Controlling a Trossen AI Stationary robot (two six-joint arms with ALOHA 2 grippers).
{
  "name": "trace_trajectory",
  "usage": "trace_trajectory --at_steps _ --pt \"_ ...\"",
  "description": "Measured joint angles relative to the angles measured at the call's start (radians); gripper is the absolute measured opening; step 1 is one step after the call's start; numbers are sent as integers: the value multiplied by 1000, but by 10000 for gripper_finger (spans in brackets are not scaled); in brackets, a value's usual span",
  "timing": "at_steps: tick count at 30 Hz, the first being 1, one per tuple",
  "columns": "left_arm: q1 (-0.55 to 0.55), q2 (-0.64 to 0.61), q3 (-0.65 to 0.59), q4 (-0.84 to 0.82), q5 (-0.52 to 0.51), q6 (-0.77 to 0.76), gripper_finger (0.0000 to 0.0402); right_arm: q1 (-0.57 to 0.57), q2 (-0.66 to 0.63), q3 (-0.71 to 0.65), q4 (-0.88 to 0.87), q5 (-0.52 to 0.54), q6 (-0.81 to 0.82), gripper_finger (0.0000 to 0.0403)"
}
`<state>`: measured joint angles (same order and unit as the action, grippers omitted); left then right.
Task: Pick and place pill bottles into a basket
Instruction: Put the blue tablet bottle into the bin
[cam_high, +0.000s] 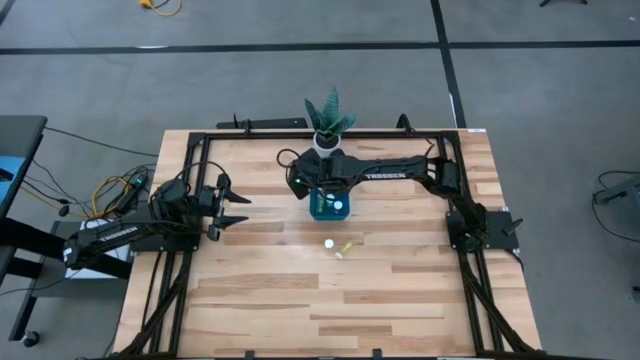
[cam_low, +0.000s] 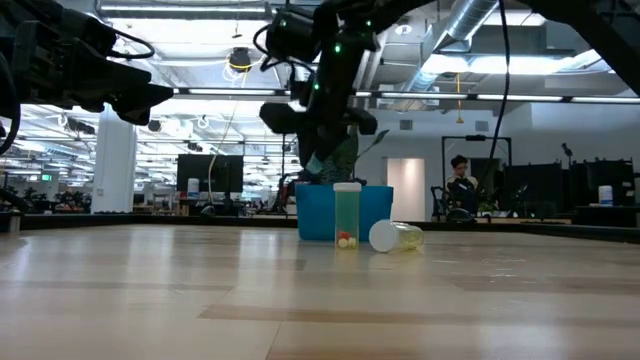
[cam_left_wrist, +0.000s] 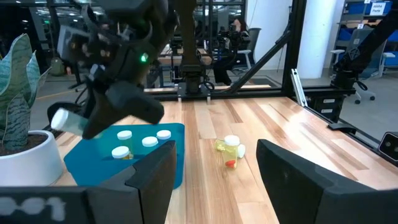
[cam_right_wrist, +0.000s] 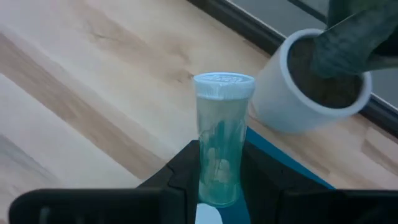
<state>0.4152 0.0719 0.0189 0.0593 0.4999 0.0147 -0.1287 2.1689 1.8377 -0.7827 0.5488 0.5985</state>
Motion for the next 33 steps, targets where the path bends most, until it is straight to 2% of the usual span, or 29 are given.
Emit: trace_trajectory --at_steps 12,33 --pt "0 0 0 0 0 0 213 -13 1 -102 112 3 -24 88" --pt "0 0 0 0 0 0 213 -19 1 -105 92 -11 -34 88"
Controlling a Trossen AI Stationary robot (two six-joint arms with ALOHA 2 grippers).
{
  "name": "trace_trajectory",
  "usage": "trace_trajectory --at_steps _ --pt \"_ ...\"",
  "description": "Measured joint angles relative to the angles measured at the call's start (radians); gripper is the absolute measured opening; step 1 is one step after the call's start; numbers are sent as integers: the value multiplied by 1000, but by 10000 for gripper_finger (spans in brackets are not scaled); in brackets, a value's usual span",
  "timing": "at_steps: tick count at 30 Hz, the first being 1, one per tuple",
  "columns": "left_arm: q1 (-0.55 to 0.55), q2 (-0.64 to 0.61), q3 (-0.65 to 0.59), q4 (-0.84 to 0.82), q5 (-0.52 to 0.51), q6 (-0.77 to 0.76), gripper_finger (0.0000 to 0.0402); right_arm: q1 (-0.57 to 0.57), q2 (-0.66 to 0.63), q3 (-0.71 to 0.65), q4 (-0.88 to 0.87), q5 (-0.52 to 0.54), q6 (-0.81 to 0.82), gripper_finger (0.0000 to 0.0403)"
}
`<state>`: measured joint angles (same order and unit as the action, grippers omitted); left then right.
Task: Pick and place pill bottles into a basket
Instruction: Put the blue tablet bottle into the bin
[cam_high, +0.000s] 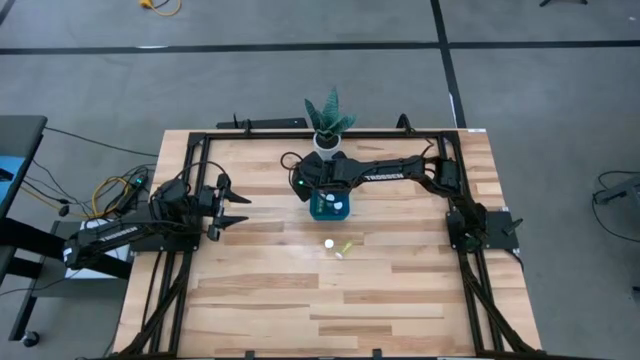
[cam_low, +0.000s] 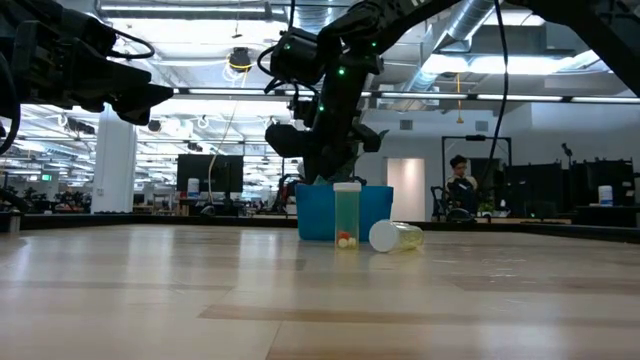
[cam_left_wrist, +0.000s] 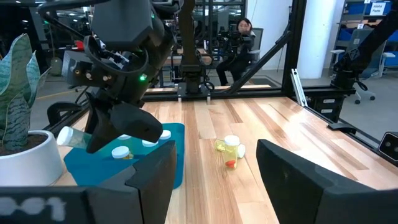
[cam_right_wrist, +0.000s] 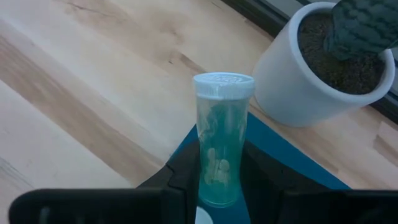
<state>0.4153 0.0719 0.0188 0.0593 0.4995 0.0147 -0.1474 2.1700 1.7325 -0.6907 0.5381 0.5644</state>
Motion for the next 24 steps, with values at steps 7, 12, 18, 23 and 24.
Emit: trace_trajectory --at_steps 7,12,18,23,24 --pt "0 0 0 0 0 0 213 0 0 0 0 0 0 88" --pt "0 0 0 0 0 0 213 0 0 0 2 -4 -24 88" --pt "0 0 0 0 0 0 213 0 0 1 5 -11 -27 88" --pt "0 0 0 0 0 0 213 0 0 1 18 -17 -42 90" --pt "0 0 0 0 0 0 213 0 0 1 18 -17 -42 93"
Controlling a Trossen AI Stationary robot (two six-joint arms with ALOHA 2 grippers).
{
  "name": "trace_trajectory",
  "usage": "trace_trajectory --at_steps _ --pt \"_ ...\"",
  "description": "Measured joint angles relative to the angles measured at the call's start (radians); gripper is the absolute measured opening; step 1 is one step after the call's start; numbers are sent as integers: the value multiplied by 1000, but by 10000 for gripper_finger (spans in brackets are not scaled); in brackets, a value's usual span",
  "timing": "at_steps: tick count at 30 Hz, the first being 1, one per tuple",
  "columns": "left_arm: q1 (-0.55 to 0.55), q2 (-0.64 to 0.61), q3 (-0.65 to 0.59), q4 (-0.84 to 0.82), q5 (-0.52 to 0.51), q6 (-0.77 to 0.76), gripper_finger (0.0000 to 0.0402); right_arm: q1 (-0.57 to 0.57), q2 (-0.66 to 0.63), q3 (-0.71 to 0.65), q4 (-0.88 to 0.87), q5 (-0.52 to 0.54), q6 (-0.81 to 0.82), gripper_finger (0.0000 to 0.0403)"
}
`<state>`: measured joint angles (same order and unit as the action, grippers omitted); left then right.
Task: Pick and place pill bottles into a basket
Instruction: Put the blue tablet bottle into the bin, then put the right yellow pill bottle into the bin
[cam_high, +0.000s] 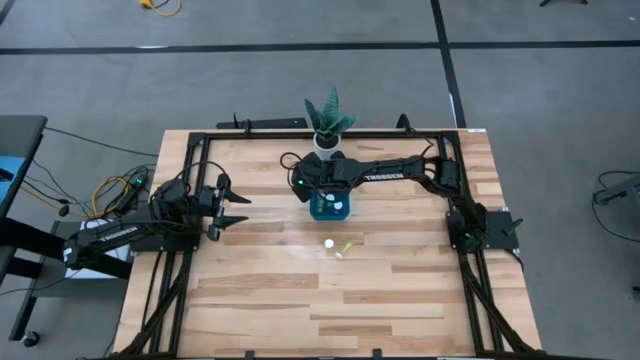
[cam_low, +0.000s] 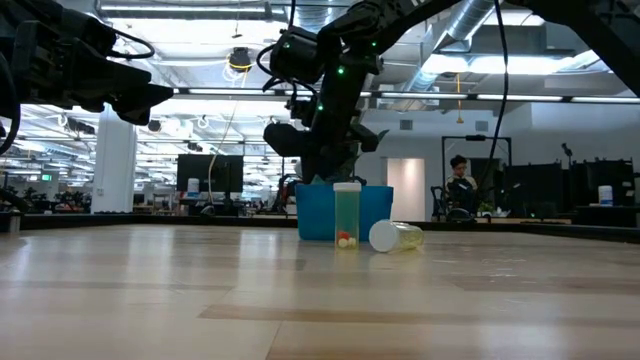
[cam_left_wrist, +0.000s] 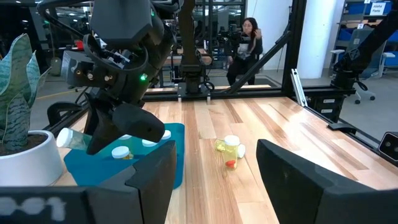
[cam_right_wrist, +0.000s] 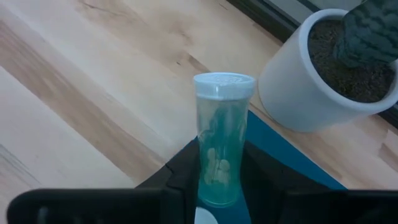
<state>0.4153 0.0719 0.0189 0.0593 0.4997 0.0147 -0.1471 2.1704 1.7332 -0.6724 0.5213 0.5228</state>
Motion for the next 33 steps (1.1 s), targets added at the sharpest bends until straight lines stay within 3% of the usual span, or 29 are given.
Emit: trace_trajectory --at_steps 10,25,33 --pt "0 0 0 0 0 0 213 0 0 0 1 -10 0 144" --pt "0 0 0 0 0 0 213 5 0 1 31 -22 -7 118" --pt "0 0 0 0 0 0 213 74 -62 27 -44 -47 -268 122"
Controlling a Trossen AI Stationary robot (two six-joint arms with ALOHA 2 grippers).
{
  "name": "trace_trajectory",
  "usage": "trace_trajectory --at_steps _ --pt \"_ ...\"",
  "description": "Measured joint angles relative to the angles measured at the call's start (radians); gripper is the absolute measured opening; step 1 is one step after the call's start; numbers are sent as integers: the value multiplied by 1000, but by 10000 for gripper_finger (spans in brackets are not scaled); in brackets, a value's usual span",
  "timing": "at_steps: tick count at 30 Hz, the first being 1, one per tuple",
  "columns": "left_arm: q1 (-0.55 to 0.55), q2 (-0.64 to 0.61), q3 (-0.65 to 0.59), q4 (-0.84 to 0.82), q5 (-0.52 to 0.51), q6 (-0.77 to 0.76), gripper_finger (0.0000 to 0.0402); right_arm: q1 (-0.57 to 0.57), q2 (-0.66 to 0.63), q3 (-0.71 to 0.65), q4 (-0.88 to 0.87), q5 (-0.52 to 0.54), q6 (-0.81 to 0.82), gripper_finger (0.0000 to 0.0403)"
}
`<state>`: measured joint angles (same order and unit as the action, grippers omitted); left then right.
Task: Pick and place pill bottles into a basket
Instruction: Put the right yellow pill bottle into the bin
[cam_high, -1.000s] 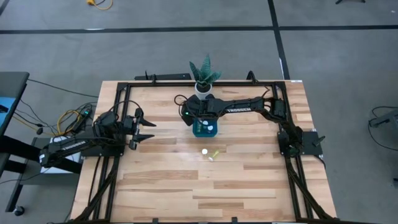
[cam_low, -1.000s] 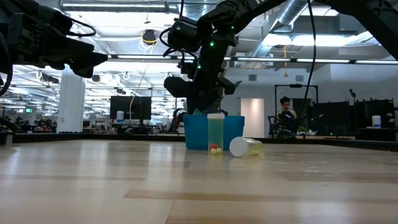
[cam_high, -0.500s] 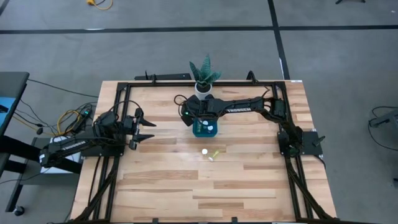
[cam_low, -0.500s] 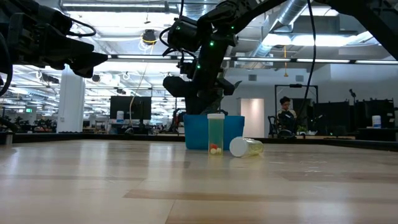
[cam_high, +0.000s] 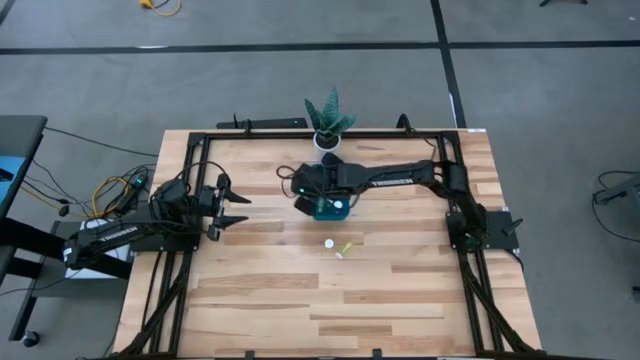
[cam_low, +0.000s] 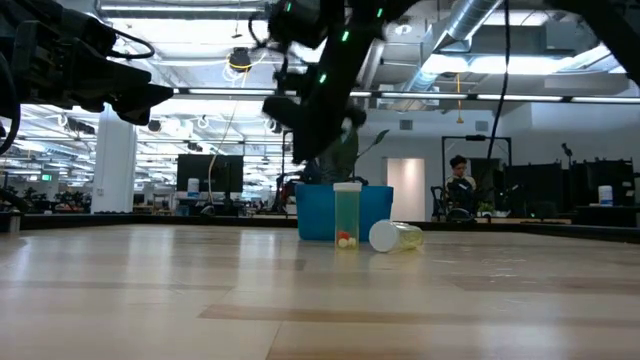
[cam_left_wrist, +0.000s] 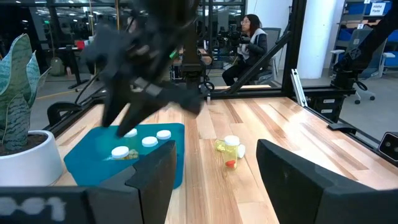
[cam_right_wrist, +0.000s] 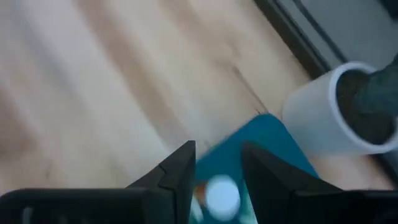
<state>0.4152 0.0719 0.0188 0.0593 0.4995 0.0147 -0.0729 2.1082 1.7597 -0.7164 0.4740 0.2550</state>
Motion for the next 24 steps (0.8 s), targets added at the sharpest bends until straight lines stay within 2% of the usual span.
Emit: trace_trajectory --at_steps 4,7,14,18,24 --pt "0 0 0 0 0 0 213 57 -82 0 -80 -24 -120 120" --pt "0 0 0 0 -1 0 213 100 -145 1 -171 -98 -181 120" --pt "0 0 0 0 -2 0 213 197 -227 0 -467 -296 -229 120" --pt "0 0 0 0 -3 0 213 251 -228 -2 -601 -322 -239 120" --pt "0 0 0 0 -3 0 213 310 -228 -89 -581 -361 -348 120"
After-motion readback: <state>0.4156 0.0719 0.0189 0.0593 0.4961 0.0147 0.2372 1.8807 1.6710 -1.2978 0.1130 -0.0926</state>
